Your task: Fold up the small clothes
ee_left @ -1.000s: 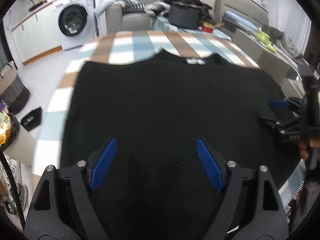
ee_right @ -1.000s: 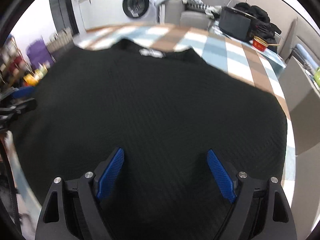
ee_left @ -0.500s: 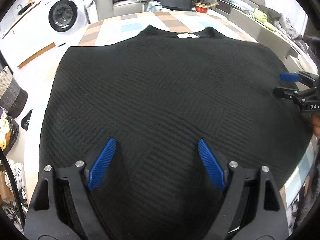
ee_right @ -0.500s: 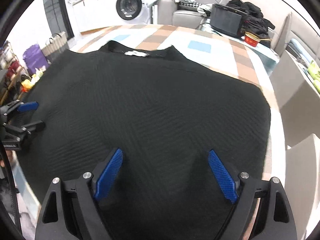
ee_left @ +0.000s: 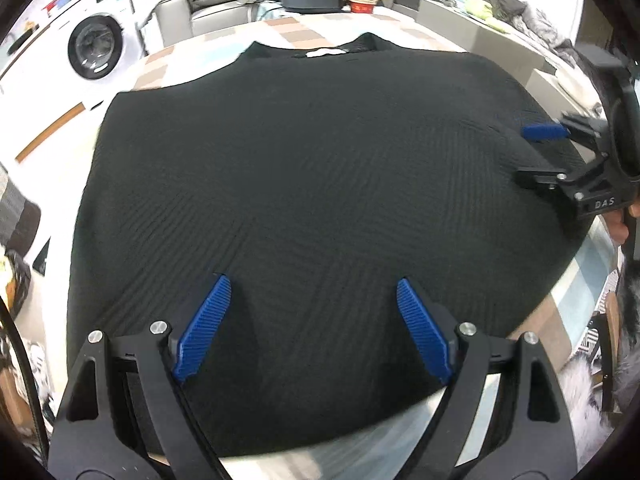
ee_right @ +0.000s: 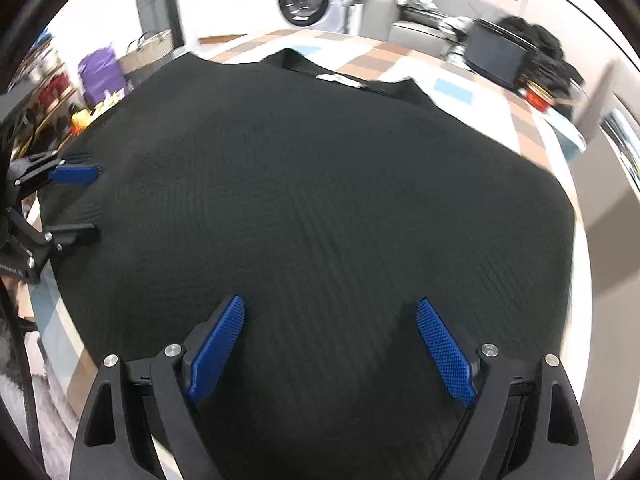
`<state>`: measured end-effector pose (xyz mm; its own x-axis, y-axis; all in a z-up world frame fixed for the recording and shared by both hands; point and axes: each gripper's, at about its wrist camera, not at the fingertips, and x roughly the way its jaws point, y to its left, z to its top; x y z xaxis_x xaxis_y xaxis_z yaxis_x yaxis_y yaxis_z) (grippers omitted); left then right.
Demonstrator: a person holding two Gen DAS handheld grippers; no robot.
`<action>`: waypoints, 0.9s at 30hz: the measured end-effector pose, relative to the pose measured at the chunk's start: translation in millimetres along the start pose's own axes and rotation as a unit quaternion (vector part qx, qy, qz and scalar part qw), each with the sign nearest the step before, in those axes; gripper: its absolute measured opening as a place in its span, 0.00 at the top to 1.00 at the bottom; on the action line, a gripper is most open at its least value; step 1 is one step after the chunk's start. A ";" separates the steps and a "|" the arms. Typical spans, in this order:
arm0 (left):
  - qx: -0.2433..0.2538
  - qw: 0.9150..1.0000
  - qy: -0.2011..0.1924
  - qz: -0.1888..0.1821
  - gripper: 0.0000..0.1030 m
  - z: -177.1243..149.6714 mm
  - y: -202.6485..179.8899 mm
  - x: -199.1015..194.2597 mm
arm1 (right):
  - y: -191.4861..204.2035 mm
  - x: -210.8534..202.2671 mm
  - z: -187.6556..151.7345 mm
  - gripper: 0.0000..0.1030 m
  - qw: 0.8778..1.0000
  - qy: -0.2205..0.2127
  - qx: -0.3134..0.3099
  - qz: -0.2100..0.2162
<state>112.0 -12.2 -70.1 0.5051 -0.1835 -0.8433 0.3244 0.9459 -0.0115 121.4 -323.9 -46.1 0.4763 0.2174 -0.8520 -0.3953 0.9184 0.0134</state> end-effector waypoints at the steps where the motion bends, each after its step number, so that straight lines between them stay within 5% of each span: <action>1: -0.010 1.000 -0.003 0.000 0.19 -6.2 4.4 -4.6 | -1.3 -4.5 -5.8 0.14 1.000 -0.006 0.006 0.000; 11: -0.131 0.991 -0.001 0.011 0.19 -54.1 51.9 -46.4 | -0.5 -39.5 -52.3 0.13 0.994 -0.064 0.082 -0.012; 19: -0.276 0.961 -0.001 -0.030 0.19 -88.1 95.0 -69.6 | -11.6 -47.8 -59.0 0.13 0.980 -0.103 0.153 0.070; 24: -0.331 0.943 -0.046 -0.009 0.19 -92.3 102.4 -69.6 | -11.5 -47.3 -58.8 0.13 0.978 -0.108 0.164 0.072; 27: -0.336 0.939 -0.078 0.012 0.21 -84.9 96.2 -64.0 | -9.7 -45.2 -58.2 0.13 0.978 -0.109 0.163 0.070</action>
<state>43.0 113.2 -62.9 0.6334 -0.1477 -0.7596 -0.2391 0.8962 -0.3736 58.0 -361.8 -38.2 0.6053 0.3813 -0.6987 -0.2138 0.9234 0.3188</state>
